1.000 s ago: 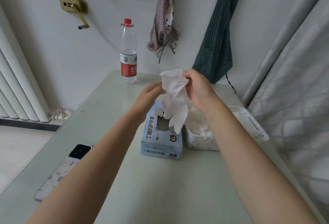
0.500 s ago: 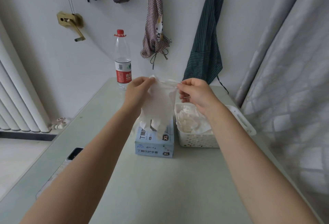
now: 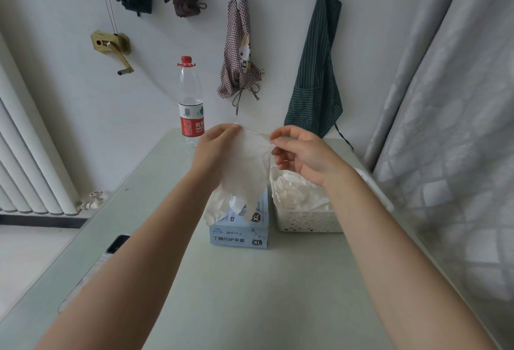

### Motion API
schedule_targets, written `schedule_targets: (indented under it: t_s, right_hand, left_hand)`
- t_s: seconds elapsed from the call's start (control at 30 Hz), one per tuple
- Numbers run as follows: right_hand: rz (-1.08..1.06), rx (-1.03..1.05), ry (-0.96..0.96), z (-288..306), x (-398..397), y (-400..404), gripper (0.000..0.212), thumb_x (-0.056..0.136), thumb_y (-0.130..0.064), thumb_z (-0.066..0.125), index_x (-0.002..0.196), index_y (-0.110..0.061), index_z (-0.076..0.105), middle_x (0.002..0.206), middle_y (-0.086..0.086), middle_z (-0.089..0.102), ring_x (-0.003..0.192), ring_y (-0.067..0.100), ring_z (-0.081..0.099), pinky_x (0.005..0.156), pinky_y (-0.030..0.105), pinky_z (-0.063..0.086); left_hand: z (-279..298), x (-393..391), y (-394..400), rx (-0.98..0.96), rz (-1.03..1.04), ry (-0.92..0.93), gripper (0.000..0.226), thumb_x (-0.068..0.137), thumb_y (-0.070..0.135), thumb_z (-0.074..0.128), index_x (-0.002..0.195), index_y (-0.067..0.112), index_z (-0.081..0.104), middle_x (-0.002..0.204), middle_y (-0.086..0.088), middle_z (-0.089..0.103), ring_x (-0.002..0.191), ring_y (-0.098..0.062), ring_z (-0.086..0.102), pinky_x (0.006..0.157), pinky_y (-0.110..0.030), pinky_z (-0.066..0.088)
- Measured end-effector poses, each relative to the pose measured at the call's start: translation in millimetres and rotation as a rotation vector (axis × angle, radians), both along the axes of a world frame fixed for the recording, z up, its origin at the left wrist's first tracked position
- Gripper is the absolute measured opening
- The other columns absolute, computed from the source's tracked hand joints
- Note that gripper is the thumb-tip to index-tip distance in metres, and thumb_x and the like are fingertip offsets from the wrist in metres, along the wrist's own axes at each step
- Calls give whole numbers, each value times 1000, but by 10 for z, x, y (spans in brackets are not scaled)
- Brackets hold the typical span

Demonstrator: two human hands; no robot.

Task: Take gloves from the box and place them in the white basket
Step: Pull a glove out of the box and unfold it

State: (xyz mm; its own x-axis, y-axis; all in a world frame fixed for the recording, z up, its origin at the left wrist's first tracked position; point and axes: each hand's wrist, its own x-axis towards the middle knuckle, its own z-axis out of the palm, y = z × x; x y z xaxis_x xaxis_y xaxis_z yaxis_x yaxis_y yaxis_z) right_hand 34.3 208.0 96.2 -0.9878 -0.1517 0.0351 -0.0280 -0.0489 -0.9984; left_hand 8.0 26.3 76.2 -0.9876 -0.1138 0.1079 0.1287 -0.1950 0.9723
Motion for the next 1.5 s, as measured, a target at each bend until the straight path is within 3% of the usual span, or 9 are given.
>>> schedule_targets:
  t_s: [0.17,0.3,0.63,0.83,1.03,1.2,1.27,1.4,1.5]
  right_hand:
    - [53,75,12,-26,27,-17,18,92,-4,62,109,1,64,80,8,63,66,16,59,61,26,55]
    - [-65,164,40,-66,9,-27,9,91,-5,65,100,-2,65,82,10,63,65,17,61,63,29,57]
    - [-71,84,23,-59,24,-25,27,91,-21,67,72,-5,58,69,14,62,64,25,64,63,35,58]
    - [-3,15,89,3,58,30,25,91,-25,66,74,-9,56,67,8,61,60,18,60,60,31,56]
    - [-94,196,188,59,13,28,21,85,-28,72,76,-16,57,87,14,50,81,22,54,67,32,54]
    - [31,410,142,199,38,-2,47,82,-40,73,122,-22,57,115,1,67,108,14,64,92,30,49]
    - [100,503,135,253,67,-51,41,87,-37,70,122,-17,59,116,4,67,108,14,64,90,27,49]
    - [76,579,156,283,16,-92,32,92,-26,67,115,-4,62,114,18,68,108,27,65,97,38,49]
    - [-35,725,178,295,-18,-146,28,91,-29,64,100,-2,65,90,8,66,83,18,60,78,36,49]
  left_hand:
    - [-23,19,-4,11,-1,-15,9,89,26,67,90,20,73,78,3,67,68,-12,61,67,-28,52]
    - [-23,13,-4,19,2,-18,13,87,28,68,94,18,74,80,2,67,71,-13,62,69,-30,54]
    - [-63,26,13,8,-34,-14,8,88,27,69,85,22,74,77,4,69,71,-13,63,67,-27,54]
    - [-30,14,19,0,-32,23,12,89,25,69,78,22,73,75,4,68,73,-14,61,70,-28,51]
    - [-41,60,105,-36,-93,73,12,90,24,67,80,21,72,80,2,68,77,-13,60,74,-30,50]
    - [50,146,107,-99,-328,148,9,91,18,66,85,17,71,86,-7,69,78,-18,63,70,-29,52]
    - [64,157,110,-103,-372,158,6,90,16,68,87,12,71,89,-11,69,79,-21,64,71,-30,52]
    - [27,93,35,-123,-321,135,36,81,34,75,97,3,69,89,-12,67,81,-24,60,72,-34,45]
    - [-23,59,-17,-184,-325,102,36,77,38,78,94,8,69,85,-7,67,78,-21,60,68,-32,45]
